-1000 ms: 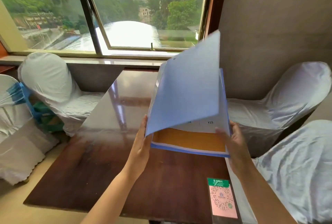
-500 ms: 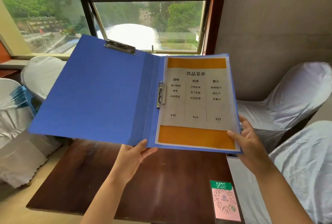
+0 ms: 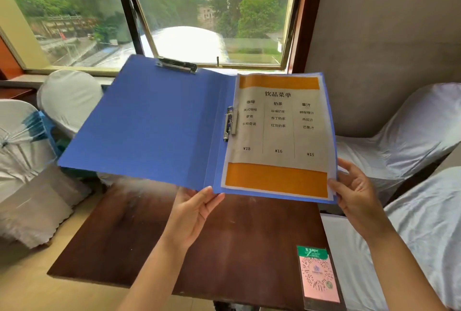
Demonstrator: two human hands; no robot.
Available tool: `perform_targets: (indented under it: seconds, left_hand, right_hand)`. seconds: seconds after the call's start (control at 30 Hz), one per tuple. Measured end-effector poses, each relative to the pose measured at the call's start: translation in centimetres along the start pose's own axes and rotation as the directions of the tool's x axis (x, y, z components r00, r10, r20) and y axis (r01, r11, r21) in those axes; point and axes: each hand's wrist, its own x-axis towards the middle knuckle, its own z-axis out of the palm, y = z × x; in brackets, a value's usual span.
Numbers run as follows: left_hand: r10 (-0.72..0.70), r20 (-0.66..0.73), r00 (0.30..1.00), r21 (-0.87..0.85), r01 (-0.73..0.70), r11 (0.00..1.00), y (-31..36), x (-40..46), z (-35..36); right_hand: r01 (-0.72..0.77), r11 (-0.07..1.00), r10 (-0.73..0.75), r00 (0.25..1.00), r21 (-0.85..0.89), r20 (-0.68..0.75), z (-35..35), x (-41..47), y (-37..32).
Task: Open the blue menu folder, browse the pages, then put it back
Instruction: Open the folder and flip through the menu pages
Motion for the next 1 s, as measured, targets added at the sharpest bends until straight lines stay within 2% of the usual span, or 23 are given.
perform_targets:
  seconds: [0.17,0.3,0.47,0.53,0.6,0.63,0.7,0.77,0.8,0.9,1.0]
  left_hand:
    - [-0.113,-0.036,0.993,-0.069,0.11,0.991,-1.6,-1.1,-0.3]
    - [-0.152,-0.083,0.985,-0.111,0.142,0.984,-2.5,-1.4,-0.1]
    - [-0.143,-0.154,0.978,-0.018,0.142,0.99,-2.8,-2.1,-0.3]
    - [-0.134,-0.171,0.976,0.035,0.142,0.989,-2.6,-2.2,-0.4]
    - [-0.13,-0.178,0.975,0.053,0.141,0.989,-2.5,-2.3,-0.4]
    - [-0.128,-0.175,0.976,0.053,0.139,0.989,-2.5,-2.3,-0.2]
    - [-0.128,-0.171,0.977,0.049,0.138,0.989,-2.5,-2.4,-0.1]
    - [-0.136,-0.181,0.974,0.043,0.146,0.988,-2.4,-2.4,0.0]
    - [-0.135,-0.189,0.973,0.047,0.147,0.988,-2.4,-2.4,-0.1]
    - [-0.128,-0.164,0.978,0.079,0.143,0.987,-2.6,-2.5,0.0]
    - [-0.104,-0.098,0.99,0.143,0.118,0.983,-2.8,-2.2,0.6]
  right_hand:
    - [0.075,0.986,-0.08,0.996,-0.15,-0.026,-0.2,-0.1,-0.3]
    - [0.125,0.973,-0.125,0.992,-0.193,0.013,0.0,0.2,-0.4]
    - [0.164,0.941,-0.164,0.986,-0.295,0.026,0.6,0.2,-1.0]
    - [0.185,0.895,-0.189,0.981,-0.406,0.031,1.2,0.4,-1.2]
    - [0.136,0.846,-0.176,0.984,-0.516,-0.031,2.6,0.4,-1.3]
    - [0.116,0.799,-0.198,0.977,-0.59,-0.075,3.3,0.2,-1.4]
    - [0.12,0.617,-0.327,0.938,-0.778,-0.114,4.5,-0.2,-1.7]
    - [0.153,0.413,-0.451,0.891,-0.898,-0.056,5.5,-0.6,-2.3]
    - [0.185,0.368,-0.481,0.877,-0.911,-0.016,6.2,-0.8,-2.6]
    - [0.312,0.418,-0.44,0.891,-0.854,0.11,9.7,-1.8,-2.7]
    - [0.44,0.626,-0.351,0.896,-0.644,0.271,13.8,-2.7,-2.4]
